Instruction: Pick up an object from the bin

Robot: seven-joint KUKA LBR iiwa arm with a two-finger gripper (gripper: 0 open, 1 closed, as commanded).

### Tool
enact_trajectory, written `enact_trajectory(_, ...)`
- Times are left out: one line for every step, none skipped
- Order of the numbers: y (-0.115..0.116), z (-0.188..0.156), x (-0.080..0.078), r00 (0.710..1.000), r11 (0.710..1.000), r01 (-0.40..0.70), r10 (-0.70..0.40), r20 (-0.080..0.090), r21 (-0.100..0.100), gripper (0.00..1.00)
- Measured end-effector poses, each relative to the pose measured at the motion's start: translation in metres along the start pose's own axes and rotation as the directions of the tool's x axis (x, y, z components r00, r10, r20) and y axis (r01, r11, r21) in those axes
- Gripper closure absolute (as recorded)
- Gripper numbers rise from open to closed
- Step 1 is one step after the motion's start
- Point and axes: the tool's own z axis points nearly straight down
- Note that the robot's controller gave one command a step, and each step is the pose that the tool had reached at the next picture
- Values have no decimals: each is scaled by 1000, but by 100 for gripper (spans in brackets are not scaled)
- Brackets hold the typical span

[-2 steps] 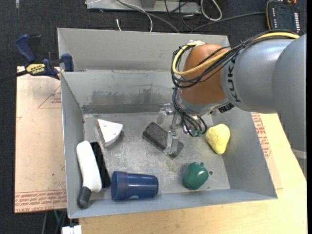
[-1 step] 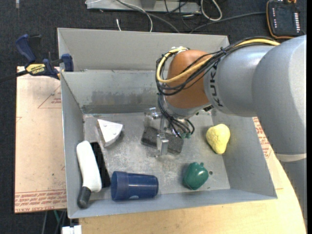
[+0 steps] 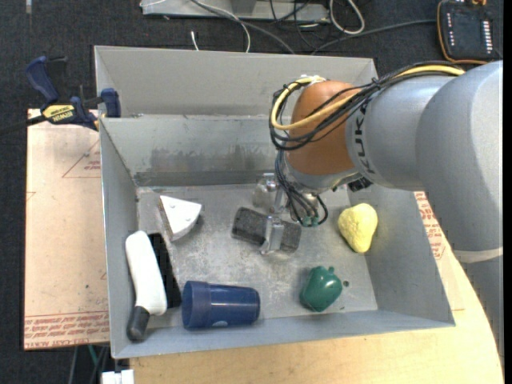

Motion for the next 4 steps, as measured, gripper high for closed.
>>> enact_trajectory(-18, 1, -8, 965, 965, 262, -262, 6, -4, 0)
enact_trajectory(-4, -2, -2, 1000, 1000, -25, 25, 2, -2, 100)
enact_trajectory(-4, -2, -2, 1000, 1000, -24, 24, 2, -2, 100)
enact_trajectory(8, 0, 2, 896, 896, 443, -443, 10, 2, 100)
